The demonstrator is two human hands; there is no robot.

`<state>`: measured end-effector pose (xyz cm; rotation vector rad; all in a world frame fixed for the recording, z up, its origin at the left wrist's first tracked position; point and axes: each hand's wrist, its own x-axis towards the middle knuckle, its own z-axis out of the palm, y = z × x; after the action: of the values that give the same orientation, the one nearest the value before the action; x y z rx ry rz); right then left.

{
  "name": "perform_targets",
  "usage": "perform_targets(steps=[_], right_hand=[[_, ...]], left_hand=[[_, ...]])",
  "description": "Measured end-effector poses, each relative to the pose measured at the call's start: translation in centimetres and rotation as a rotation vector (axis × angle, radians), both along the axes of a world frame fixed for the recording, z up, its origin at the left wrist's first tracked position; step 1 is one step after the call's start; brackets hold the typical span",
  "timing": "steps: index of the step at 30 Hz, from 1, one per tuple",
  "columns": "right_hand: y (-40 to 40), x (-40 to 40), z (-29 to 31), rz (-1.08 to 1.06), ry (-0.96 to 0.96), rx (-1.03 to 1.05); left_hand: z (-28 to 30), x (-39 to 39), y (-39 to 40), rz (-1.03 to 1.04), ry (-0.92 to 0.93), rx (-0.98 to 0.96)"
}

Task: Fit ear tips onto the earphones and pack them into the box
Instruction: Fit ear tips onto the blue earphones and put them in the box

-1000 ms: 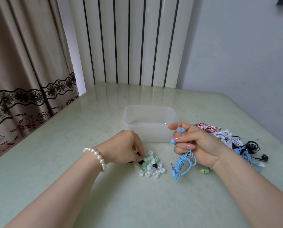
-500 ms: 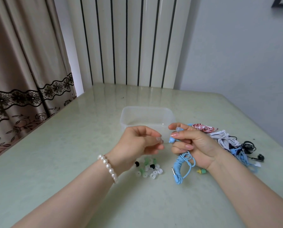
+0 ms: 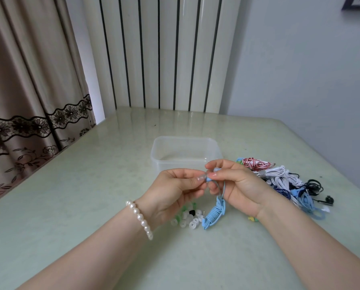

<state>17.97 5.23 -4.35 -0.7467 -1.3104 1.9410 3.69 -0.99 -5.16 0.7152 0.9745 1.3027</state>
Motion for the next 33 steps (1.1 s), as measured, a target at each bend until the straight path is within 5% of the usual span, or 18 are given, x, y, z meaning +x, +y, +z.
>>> perform_targets(steps=[9,33], right_hand=[[0.09,0.60,0.77,-0.094,0.031,0.102],[-0.56,0.06,0.81,-0.227,-0.227,0.422]], left_hand=[[0.33,-0.02,0.29,0.053,-0.188,-0.043],[0.21,0.01,-0.06,0.157,0.041,-0.040]])
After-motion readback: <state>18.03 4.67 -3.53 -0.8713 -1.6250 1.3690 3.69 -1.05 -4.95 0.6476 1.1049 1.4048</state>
